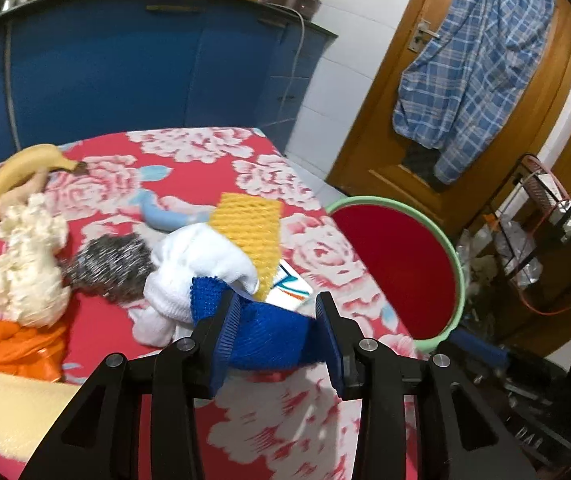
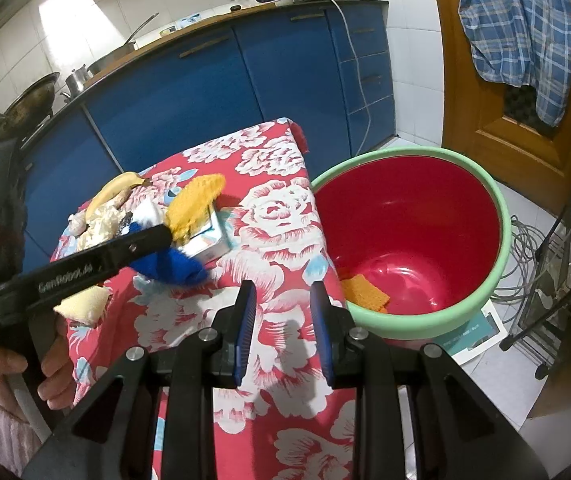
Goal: Collect trash
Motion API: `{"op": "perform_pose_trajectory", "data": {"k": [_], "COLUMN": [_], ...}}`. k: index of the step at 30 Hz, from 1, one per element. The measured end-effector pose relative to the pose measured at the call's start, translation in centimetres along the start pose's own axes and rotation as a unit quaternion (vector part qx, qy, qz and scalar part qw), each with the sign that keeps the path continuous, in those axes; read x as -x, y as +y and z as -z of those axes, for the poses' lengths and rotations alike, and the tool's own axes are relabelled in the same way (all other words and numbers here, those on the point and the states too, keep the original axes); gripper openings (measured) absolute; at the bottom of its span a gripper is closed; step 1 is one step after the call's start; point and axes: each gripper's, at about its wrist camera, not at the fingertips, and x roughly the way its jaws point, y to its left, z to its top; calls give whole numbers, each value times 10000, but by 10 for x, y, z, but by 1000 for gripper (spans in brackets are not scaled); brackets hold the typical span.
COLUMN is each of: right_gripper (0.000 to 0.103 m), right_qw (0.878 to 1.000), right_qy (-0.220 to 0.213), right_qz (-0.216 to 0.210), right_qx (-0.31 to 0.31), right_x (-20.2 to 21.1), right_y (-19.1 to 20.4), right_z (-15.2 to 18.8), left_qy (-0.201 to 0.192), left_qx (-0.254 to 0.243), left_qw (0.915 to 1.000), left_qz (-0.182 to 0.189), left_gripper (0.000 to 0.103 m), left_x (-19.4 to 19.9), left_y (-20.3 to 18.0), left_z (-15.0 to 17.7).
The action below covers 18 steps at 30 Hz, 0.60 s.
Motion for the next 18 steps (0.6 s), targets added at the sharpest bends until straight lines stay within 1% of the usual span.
{"op": "perform_pose_trajectory", "data": {"k": [3,6,8,15,18], "right_gripper": [30,31,33,36,36], "right_qw": [10000,9999,9998,9963,9937], "right_qy": [42,82,112,286,416], "right_qz": [-55,-101,-185,-602,-819], "right_qx": [-62,-61,-9,539,646], "right_x": [-4,-8,-10,-30,-44], "right_y": [-3,-4,-2,29,42], "right_z": [1,2,2,6,4], "left_qy": [9,-63,-78,-182,-210], "left_qx": [7,23,50,138,170], "left_qw": [9999,9999,9999,9997,9996], "left_qz": [102,107,60,25,5], "left_gripper": [40,40,40,40,40], "left_x": [2,5,5,9,12], "left_y": [-3,-2,1,7,10], "left_z": [-2,-6,-10,-20,-22]}}
